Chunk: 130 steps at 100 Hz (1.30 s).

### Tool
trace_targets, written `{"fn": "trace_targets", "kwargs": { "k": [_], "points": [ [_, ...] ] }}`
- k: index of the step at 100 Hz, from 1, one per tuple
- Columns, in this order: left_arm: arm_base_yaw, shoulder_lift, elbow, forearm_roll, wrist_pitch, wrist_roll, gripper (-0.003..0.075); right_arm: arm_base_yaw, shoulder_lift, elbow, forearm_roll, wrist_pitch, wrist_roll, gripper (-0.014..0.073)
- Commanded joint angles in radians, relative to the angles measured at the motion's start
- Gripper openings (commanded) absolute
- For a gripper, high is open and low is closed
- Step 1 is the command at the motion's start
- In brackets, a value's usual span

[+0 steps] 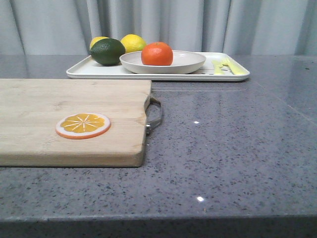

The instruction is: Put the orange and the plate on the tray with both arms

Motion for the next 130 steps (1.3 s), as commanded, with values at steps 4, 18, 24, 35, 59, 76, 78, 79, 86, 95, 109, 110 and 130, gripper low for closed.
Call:
{"fn": "trace_targets", "kwargs": {
  "k": [4, 18, 24, 35, 59, 76, 78, 79, 86, 95, 109, 110, 130],
  "points": [
    [0.002, 0.006, -0.024, -0.014, -0.075, 0.001, -0.002, -0.004, 0.004, -0.023, -0.003, -0.066, -0.009, -0.0067],
    [0.002, 0.006, -0.024, -0.014, -0.075, 0.001, -0.002, -0.004, 0.004, -0.023, -0.003, -0.065, -0.009, -0.0067],
    [0.002, 0.006, -0.024, -0.014, -0.075, 0.001, -0.002, -0.004, 0.004, -0.023, -0.003, -0.065, -0.009, -0.0067],
    [0.002, 0.006, -0.022, -0.014, -0.075, 0.001, -0.002, -0.004, 0.004, -0.023, -0.003, -0.065, -0.009, -0.0067],
    [0.002, 0.006, -0.022, -0.014, -0.075, 0.001, -0.002, -0.004, 0.004, -0.023, -0.003, -0.065, -0.009, -0.0067],
    [0.002, 0.006, -0.022, -0.014, -0.075, 0.001, -0.002, -0.004, 0.004, -0.023, -0.003, -0.065, -0.009, -0.0067],
    [0.002, 0.006, -0.022, -0.014, -0.075, 0.001, -0.002, -0.004, 0.004, -0.023, -0.003, -0.065, -0.009, -0.0067],
    [0.002, 0.006, -0.022, -0.014, -0.075, 0.001, -0.002, -0.004, 0.004, -0.023, -0.003, -0.065, -0.009, -0.0067],
    [0.002, 0.006, -0.022, -0.014, -0.075, 0.001, -0.002, -0.004, 0.004, -0.023, -0.003, -0.065, -0.009, -0.0067],
    [0.011, 0.006, -0.021, 0.057, -0.075, 0.001, -0.002, -0.004, 0.004, -0.023, -0.003, -0.065, -0.009, -0.0067],
    [0.083, -0.001, 0.002, 0.124, -0.114, 0.001, -0.002, -0.004, 0.004, -0.023, -0.003, -0.065, -0.009, -0.0067],
    [0.088, -0.001, 0.004, 0.124, -0.116, 0.001, -0.002, -0.004, 0.004, -0.023, -0.003, -0.065, -0.009, -0.0067],
    [0.239, -0.078, 0.098, 0.124, -0.19, 0.001, -0.002, -0.004, 0.004, -0.023, -0.003, -0.065, -0.009, -0.0067]
  ]
}}
